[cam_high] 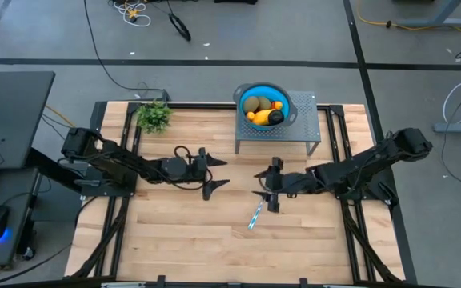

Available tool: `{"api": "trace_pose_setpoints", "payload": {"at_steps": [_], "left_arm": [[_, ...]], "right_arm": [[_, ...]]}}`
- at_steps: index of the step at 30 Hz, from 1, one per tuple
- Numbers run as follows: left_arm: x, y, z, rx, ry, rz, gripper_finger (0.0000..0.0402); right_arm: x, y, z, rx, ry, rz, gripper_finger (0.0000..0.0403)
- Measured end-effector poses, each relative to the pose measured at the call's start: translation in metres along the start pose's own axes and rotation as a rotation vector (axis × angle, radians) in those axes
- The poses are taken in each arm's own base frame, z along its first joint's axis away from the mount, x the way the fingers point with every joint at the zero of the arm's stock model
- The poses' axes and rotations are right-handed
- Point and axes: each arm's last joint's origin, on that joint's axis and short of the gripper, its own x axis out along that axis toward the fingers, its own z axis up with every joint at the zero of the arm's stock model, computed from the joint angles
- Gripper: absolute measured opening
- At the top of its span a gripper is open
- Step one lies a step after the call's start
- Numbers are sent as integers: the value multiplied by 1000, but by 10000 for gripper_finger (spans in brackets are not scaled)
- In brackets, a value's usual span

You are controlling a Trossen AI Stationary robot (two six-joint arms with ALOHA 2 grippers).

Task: Pick & Place Fruit
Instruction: Adjust the shelf

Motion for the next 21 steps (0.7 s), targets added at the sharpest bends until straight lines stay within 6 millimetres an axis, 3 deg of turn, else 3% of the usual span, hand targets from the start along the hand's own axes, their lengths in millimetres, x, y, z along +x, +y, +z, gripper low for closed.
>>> {"api": "trace_pose_setpoints", "payload": {"at_steps": [7, 12, 21], "left_arm": [[0, -7, -6, 20, 9, 46, 325], [0, -6, -10, 32, 40, 58, 325], [-1, -5, -16, 45, 102, 88, 325]], "right_arm": [[1, 35, 4, 107, 184, 14, 268], [17, 58, -5, 166, 299, -7, 268], [50, 79, -14, 305, 510, -40, 268]]}}
